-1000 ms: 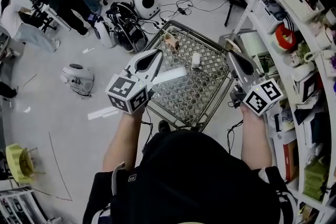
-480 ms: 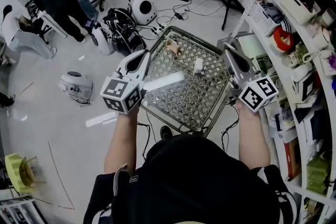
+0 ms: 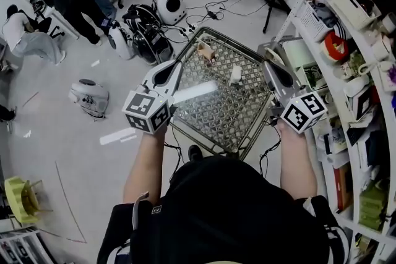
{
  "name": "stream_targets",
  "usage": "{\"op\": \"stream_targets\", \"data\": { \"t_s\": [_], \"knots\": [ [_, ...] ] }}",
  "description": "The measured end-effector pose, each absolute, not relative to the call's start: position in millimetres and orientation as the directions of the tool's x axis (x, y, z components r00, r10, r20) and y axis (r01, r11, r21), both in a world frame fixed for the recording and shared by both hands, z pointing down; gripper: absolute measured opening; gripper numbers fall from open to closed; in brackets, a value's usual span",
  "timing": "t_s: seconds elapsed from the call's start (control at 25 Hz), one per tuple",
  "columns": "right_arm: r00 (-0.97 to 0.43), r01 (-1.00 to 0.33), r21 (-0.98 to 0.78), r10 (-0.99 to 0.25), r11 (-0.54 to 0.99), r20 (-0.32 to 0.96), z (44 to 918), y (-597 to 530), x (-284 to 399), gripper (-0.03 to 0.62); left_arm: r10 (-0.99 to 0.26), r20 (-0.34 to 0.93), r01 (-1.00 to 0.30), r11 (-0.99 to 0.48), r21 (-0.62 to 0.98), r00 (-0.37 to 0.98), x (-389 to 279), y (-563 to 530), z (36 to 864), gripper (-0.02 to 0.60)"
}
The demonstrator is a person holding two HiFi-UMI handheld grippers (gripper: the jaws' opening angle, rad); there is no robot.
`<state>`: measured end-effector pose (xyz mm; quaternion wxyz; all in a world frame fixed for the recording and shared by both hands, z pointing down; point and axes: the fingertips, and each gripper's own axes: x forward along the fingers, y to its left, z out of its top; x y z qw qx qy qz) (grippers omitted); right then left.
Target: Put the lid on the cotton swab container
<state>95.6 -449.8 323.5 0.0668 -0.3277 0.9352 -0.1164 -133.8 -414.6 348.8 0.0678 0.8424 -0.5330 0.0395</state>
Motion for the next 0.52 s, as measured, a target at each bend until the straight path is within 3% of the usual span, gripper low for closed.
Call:
{"op": "stream_targets", "data": {
  "t_s": [0.52],
  "knots": [
    [-0.769,-0.609,-0.276,-0.639,0.744,-0.026,330.5,-454.8,101.7,0.008,-0.879,0.163,-0.894,-0.440,0.088,0.449,-124.4,-420.9,357.0,0.009]
  ]
}}
